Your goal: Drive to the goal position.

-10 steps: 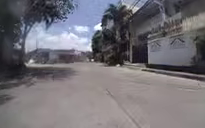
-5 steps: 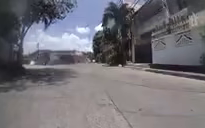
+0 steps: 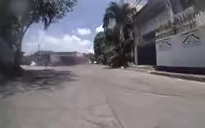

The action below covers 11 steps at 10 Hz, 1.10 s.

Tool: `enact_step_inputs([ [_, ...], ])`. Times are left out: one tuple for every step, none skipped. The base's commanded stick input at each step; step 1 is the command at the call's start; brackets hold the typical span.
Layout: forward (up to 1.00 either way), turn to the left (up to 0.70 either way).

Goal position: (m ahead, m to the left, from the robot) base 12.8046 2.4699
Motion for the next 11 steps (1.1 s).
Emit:
enact_step_inputs([
  [0.85,0.00],
  [0.85,0.00],
  [0.85,0.00],
  [0.85,0.00],
  [0.85,0.00],
  [0.85,0.00],
  [0.85,0.00],
  [0.85,0.00],
  [0.85,0.00],
  [0.85,0.00],
  [0.85,0.00],
])
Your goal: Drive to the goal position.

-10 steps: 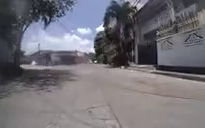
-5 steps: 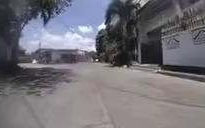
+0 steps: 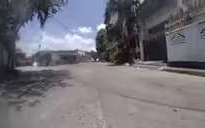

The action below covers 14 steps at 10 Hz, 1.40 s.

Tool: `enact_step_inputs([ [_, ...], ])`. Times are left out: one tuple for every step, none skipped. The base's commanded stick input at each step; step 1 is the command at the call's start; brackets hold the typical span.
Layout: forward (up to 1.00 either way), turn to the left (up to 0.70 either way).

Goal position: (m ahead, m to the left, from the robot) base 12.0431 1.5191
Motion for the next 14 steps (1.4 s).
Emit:
enact_step_inputs([
  [0.85,0.00],
  [0.85,0.00],
  [0.85,0.00],
  [0.85,0.00],
  [0.85,0.00],
  [0.85,0.00],
  [0.85,0.00],
  [0.85,0.00],
  [0.85,0.00],
  [0.85,0.00],
  [0.85,0.00],
  [0.85,0.00],
  [0.85,0.00],
  [0.85,0.00],
])
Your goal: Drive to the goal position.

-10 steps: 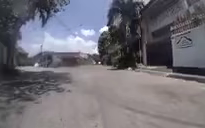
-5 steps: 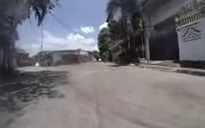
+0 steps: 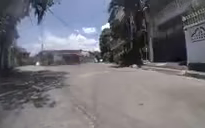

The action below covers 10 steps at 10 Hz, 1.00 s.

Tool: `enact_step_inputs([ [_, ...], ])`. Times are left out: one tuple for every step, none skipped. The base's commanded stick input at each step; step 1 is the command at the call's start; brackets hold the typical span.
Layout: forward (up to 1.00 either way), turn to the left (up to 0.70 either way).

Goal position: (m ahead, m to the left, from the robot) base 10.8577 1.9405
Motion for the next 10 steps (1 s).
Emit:
enact_step_inputs([
  [0.85,0.00],
  [0.85,-0.19],
  [0.85,-0.34],
  [0.85,-0.34],
  [0.85,-0.34],
  [0.85,-0.34],
  [0.85,-0.34],
  [0.85,-0.34],
  [0.85,-0.01],
  [0.85,0.00],
])
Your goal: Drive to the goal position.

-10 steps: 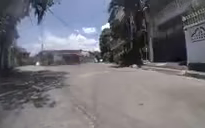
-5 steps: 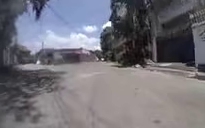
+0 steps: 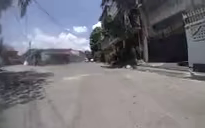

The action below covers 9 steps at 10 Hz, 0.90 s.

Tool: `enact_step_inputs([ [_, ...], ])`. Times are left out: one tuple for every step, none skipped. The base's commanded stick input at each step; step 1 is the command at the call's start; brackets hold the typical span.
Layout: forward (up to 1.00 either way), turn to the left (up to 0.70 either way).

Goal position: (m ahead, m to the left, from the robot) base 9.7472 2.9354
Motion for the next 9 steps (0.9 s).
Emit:
enact_step_inputs([
  [0.85,0.00],
  [0.85,0.00],
  [0.85,0.00],
  [0.85,0.00],
  [0.85,0.00],
  [0.85,0.00],
  [0.85,0.00],
  [0.85,0.00],
  [0.85,0.00],
])
